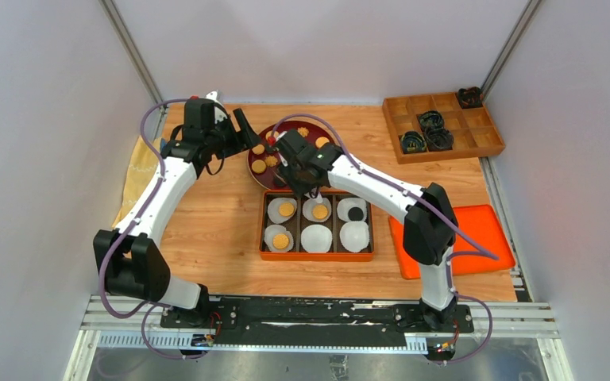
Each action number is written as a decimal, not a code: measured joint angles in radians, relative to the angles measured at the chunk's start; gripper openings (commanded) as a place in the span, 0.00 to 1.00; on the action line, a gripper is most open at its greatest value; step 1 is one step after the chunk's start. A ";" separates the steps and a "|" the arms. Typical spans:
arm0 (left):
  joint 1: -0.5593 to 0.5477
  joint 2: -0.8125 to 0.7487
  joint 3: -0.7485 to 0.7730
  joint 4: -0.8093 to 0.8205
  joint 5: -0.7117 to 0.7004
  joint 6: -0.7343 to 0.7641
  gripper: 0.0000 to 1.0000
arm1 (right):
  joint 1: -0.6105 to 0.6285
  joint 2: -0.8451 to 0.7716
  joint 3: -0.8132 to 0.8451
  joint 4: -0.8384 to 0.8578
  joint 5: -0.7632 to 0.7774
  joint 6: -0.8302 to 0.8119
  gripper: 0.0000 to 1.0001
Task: Pack the cookies
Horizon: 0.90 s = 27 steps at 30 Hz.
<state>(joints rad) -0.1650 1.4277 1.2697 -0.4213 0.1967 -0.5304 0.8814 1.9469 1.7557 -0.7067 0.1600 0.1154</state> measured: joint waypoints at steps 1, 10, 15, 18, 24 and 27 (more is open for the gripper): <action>0.000 0.002 0.000 0.000 0.000 0.000 0.78 | 0.000 0.000 0.005 0.004 -0.004 -0.002 0.44; 0.000 0.005 0.000 0.000 0.001 0.000 0.78 | -0.007 0.090 0.080 0.015 -0.008 -0.006 0.45; 0.000 0.005 0.000 0.001 0.002 0.000 0.78 | -0.019 0.159 0.122 0.013 -0.007 -0.006 0.45; 0.000 0.005 0.000 0.001 0.002 0.000 0.78 | -0.025 0.185 0.155 0.004 -0.003 -0.006 0.43; 0.000 0.005 0.000 0.001 0.003 0.000 0.78 | -0.040 0.217 0.206 0.004 -0.004 -0.006 0.13; 0.001 0.005 0.000 0.001 0.005 0.000 0.78 | -0.045 0.226 0.219 0.004 -0.013 -0.006 0.07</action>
<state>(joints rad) -0.1638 1.4322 1.2697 -0.4206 0.2020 -0.5304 0.8360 2.1731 1.9747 -0.7029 0.1471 0.1097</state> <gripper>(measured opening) 0.782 0.443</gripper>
